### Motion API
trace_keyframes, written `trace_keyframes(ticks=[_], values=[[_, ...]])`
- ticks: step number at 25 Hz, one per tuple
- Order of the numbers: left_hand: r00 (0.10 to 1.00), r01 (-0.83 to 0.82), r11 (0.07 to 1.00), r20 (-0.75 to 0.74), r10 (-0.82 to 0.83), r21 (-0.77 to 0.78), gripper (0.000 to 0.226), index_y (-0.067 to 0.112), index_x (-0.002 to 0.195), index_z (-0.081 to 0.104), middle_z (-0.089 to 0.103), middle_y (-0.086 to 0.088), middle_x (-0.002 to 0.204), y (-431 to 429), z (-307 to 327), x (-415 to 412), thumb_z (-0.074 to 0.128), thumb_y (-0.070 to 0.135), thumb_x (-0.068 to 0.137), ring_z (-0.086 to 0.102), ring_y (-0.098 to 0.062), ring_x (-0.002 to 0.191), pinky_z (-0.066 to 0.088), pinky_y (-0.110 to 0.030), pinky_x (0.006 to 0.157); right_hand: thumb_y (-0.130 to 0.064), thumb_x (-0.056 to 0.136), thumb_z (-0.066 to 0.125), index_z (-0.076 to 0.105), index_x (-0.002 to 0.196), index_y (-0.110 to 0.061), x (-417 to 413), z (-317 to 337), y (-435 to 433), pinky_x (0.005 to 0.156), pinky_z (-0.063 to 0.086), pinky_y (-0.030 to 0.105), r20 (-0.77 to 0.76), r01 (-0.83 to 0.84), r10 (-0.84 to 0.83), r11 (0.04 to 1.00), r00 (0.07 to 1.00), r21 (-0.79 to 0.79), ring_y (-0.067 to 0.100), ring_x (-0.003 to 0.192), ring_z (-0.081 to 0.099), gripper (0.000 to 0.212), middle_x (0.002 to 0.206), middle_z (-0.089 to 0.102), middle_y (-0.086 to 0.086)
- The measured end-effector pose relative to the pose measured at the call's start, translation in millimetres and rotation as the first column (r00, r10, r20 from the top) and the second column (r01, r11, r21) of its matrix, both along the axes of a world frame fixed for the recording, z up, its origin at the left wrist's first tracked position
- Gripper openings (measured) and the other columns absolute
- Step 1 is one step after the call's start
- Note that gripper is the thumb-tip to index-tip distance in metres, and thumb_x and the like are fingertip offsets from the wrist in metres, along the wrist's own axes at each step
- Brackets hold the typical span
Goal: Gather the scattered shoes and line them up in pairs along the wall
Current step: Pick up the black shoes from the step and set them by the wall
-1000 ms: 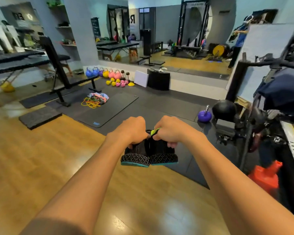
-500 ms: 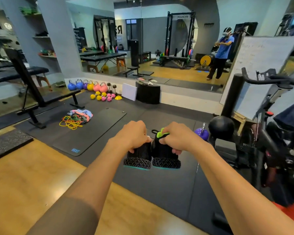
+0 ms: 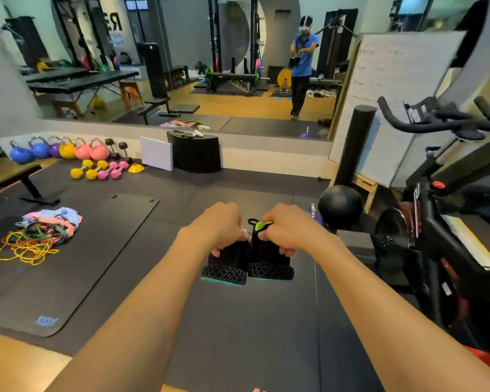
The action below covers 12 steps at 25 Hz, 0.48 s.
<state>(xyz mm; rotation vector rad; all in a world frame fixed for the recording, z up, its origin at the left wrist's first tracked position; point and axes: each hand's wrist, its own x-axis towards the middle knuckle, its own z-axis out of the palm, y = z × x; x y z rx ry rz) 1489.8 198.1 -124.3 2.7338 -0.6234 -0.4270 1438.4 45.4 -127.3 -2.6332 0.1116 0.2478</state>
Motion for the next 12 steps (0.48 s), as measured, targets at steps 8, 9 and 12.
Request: trace_keyframes(ticks=[8,9,12], values=[[0.992,-0.093,0.995,-0.085,0.097,0.046,0.028,0.003,0.087,0.061,0.057,-0.010,0.060,-12.5,-8.4,236.1,0.064,0.031,0.088,0.062,-0.022,0.036,0.050,-0.027,0.041,-0.015,0.086,0.056,0.065,0.102,-0.003,253.4,-14.8,-16.8,0.044,0.055,0.030,-0.084,-0.075,0.081,0.994,0.993,0.077,0.024,0.046,0.065,0.022,0.069,0.068,0.017],[0.992,-0.103,0.994,-0.069,0.106,0.048,0.029,0.003,0.085,0.060,0.057,-0.010,0.060,-14.1,-7.8,269.3,0.064,0.031,0.087,0.061,-0.022,0.036,0.050,-0.027,0.040,-0.017,0.086,0.057,0.065,0.103,-0.003,286.7,-14.9,-19.7,0.044,0.055,0.030,-0.095,-0.083,0.092,0.993,0.991,0.089,0.023,0.046,0.065,0.023,0.067,0.067,0.016],[0.992,-0.115,0.992,-0.053,0.118,0.050,0.032,0.000,0.079,0.062,0.060,-0.011,0.059,-18.9,-13.1,368.6,0.063,0.032,0.087,0.061,-0.022,0.035,0.044,-0.024,0.036,-0.018,0.087,0.059,0.065,0.100,-0.002,382.7,-19.6,-28.5,0.047,0.056,0.033,-0.109,-0.074,0.090,0.988,0.990,0.136,0.027,0.054,0.068,0.022,0.065,0.066,0.015]])
